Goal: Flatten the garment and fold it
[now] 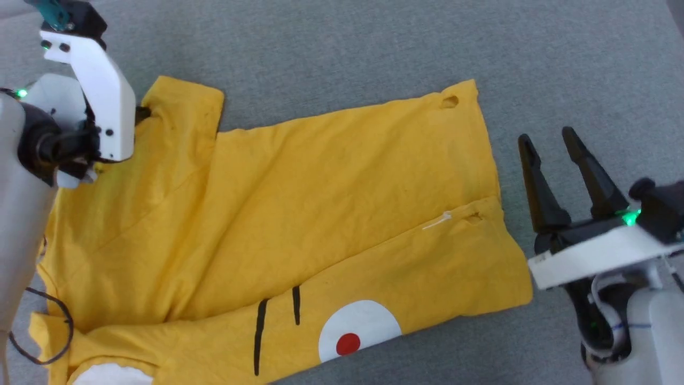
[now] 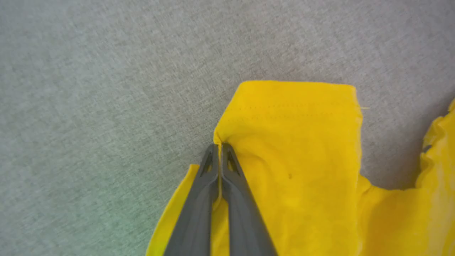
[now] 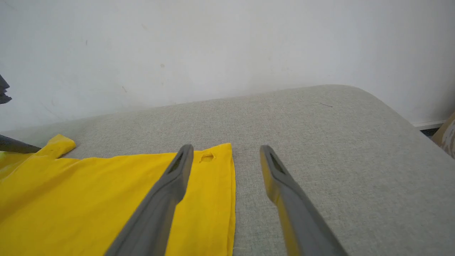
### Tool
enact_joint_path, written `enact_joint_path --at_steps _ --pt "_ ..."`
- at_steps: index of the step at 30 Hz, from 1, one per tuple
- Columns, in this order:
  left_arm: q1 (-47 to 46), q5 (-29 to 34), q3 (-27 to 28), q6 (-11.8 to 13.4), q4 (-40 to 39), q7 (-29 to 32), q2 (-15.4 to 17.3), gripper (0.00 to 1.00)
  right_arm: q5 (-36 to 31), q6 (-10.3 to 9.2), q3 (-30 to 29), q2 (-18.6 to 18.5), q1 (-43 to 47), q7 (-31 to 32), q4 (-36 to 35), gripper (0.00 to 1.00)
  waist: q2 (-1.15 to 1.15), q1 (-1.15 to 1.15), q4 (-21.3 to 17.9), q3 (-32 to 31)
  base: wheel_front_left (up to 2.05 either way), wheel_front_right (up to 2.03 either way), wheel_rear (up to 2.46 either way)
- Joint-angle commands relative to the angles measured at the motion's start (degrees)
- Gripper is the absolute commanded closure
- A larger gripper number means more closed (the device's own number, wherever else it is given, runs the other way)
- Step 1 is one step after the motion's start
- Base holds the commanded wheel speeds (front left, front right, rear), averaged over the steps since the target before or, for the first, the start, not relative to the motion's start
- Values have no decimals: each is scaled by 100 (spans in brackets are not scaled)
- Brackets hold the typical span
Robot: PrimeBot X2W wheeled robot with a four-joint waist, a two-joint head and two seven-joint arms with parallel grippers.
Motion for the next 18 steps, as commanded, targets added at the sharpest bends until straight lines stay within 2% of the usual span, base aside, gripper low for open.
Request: enact_joint_path --at_steps 1,5,9,14,18 --pt "533 46 -187 -59 116 -76 -83 100 130 -4 -47 -96 -268 129 138 0 0 0 88 -52 0 0 0" --pt "433 178 -26 -45 -56 -754 -76 100 482 -4 -69 -418 -902 635 753 0 0 0 228 -110 0 0 0" --pt "327 322 81 -21 -275 -1355 -120 100 844 -4 82 -800 -1657 1251 1680 0 0 0 451 -120 0 0 0" --pt "263 433 66 -24 -541 -1763 -236 100 1204 -4 531 -1140 -2468 2002 2742 0 0 0 760 -40 0 0 0" --pt "241 476 28 -31 -664 -1917 -291 100 1374 -4 842 -1252 -2857 2382 3275 0 0 0 899 38 0 0 0"
